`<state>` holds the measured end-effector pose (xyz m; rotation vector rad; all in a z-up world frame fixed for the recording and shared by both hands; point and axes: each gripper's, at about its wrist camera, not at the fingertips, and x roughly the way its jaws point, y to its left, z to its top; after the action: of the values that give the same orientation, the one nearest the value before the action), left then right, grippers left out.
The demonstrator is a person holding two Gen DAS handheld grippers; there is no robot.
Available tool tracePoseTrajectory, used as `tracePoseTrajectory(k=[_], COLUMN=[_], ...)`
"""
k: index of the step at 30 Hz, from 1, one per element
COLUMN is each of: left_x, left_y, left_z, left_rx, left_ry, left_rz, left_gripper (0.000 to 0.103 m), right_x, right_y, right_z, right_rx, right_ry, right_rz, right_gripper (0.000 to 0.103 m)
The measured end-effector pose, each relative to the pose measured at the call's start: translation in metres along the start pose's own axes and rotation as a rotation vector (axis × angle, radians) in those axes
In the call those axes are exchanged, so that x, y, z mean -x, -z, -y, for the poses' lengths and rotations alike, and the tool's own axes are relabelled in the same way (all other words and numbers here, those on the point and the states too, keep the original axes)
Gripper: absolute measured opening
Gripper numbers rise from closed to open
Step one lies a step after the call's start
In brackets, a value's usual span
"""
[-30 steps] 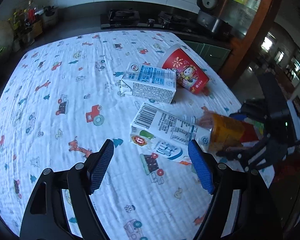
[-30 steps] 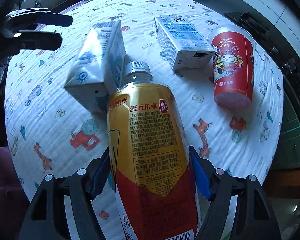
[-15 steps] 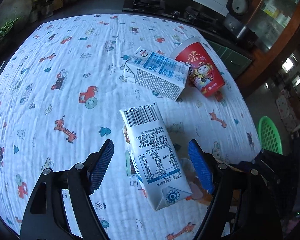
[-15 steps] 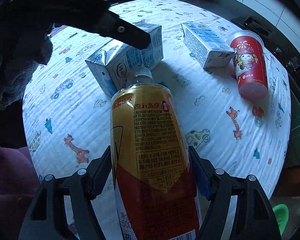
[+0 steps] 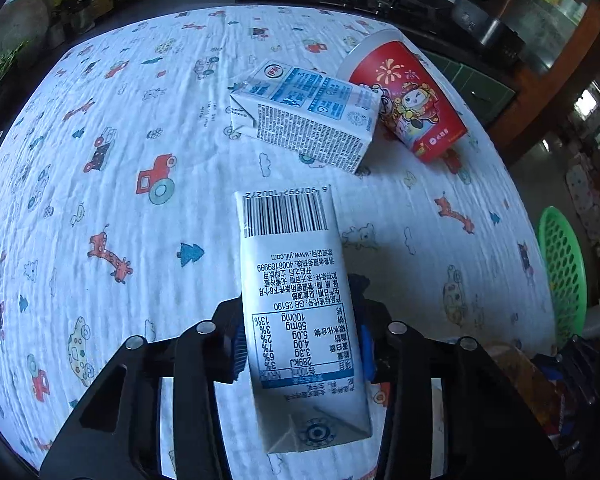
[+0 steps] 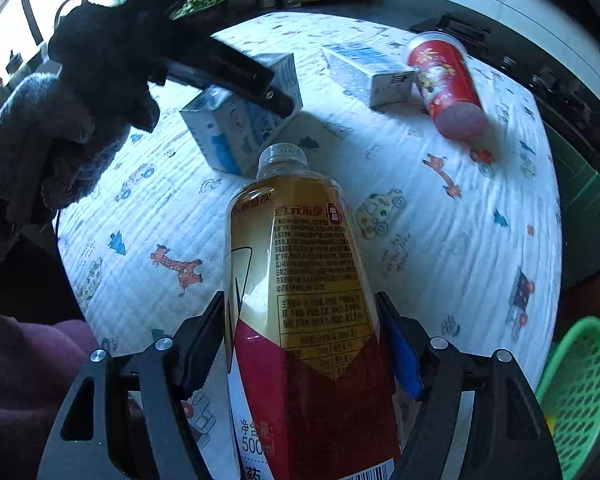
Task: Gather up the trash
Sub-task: 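Carry the juice bottle and milk carton over the green basket and open both tools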
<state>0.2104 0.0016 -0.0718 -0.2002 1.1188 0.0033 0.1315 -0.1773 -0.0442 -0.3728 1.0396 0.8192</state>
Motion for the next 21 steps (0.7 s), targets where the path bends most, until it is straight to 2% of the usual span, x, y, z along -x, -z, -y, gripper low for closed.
tracePoseTrajectory(k=[5, 12, 17, 21], left_x=[0.014, 0.048, 0.059, 0.062], left_y=[0.006, 0.006, 0.003, 0.003], left_z=[0.010, 0.044, 0.083, 0.119], left_rx=[-0.038, -0.113, -0.182, -0.237], left_ry=[0.048, 0.167, 0.254, 0.317], left_rz=[0.033, 0.103, 0.122, 0.126], left_gripper=[0.038, 0.037, 0.037, 0.037], right_x=[0.010, 0.041, 0.074, 0.101], right_y=[0.013, 0.032, 0.055, 0.079], right_z=[0.009, 0.027, 0.055, 0.086], right_rx=[-0.116, -0.270, -0.395, -0.478], right_ry=[0.004, 0.042, 0.116, 0.215], right_rz=[0.069, 0.200, 0.286, 0.317], right_gripper=[0.070, 0.070, 0.070, 0.070])
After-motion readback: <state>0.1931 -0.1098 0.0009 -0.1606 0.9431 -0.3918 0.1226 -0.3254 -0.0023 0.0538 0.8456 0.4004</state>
